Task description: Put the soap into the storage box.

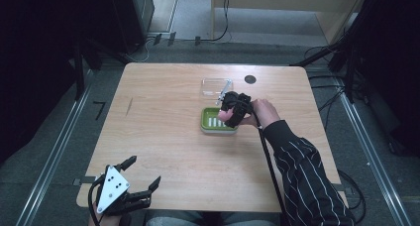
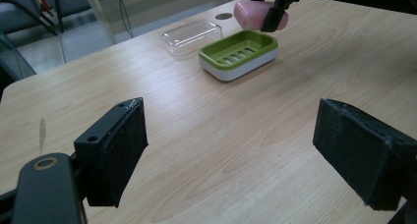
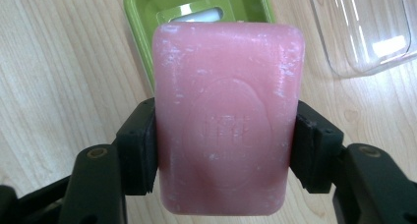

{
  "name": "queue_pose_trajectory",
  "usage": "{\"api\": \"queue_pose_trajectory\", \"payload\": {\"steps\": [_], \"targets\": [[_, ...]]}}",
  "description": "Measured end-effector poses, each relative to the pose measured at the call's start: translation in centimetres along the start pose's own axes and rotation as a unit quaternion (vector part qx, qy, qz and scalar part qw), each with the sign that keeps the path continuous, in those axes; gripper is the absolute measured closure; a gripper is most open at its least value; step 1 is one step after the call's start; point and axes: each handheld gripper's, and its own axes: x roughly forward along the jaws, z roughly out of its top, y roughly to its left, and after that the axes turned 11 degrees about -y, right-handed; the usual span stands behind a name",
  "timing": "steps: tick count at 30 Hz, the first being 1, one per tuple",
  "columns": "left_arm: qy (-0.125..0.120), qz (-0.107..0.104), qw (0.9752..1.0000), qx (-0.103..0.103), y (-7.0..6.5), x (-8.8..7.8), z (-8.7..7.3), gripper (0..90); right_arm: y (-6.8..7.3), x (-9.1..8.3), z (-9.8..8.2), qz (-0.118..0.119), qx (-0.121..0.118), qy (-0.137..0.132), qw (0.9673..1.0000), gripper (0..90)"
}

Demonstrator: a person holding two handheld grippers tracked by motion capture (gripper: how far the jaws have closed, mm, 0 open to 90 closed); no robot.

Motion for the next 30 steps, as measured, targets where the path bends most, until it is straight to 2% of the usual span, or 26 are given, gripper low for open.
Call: {"api": "queue_pose_trajectory", "payload": {"steps": [10, 21, 30], "targets": [[0.001, 0.007, 1.0, -0.001, 0.0, -0.4, -0.1, 13.9, -0.3, 0.8, 0.2, 0.008, -0.008, 0.0, 0.9999, 38.5], [0.003, 0.01, 0.9999, -0.001, 0.0, -0.7, -0.2, 13.9, -0.6, 1.9, 0.7, 0.013, -0.039, -0.003, 0.9991, 38.5], [0.003, 0.011, 0.9999, -0.003, 0.0, -0.6, -0.2, 13.9, -1.0, 2.8, 0.8, 0.02, -0.05, -0.002, 0.9986, 38.6]]}}
